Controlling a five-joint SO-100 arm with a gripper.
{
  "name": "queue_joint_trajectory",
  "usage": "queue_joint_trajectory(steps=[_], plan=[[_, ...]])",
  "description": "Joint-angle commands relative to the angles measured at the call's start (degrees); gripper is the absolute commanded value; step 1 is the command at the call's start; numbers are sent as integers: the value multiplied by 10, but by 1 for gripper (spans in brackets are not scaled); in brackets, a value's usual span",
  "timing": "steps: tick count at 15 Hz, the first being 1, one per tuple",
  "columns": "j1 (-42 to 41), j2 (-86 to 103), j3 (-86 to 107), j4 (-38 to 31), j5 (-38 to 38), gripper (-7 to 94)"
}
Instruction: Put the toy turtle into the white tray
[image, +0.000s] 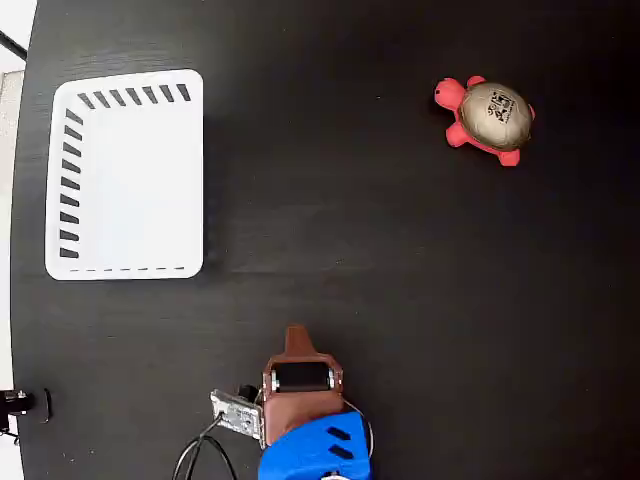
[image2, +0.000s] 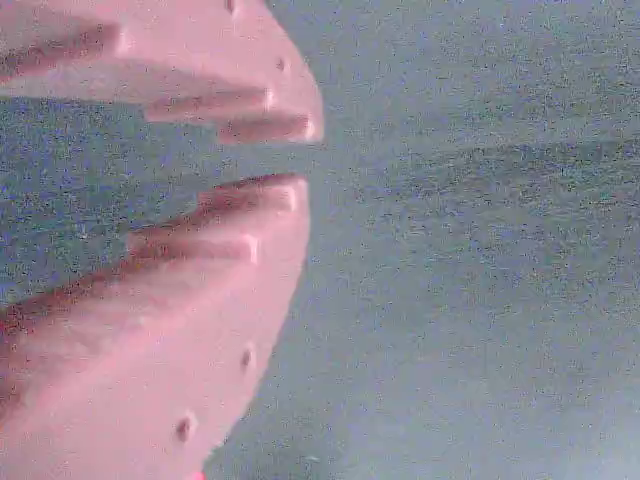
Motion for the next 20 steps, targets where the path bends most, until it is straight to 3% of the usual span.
queue_joint_trajectory(steps=[1, 16, 18, 20], plan=[[-7, 7, -15, 4, 4, 0], [-14, 7, -15, 4, 0, 0], [-14, -37, -23, -11, 0, 0], [-3, -168, -59, -80, 2, 0]])
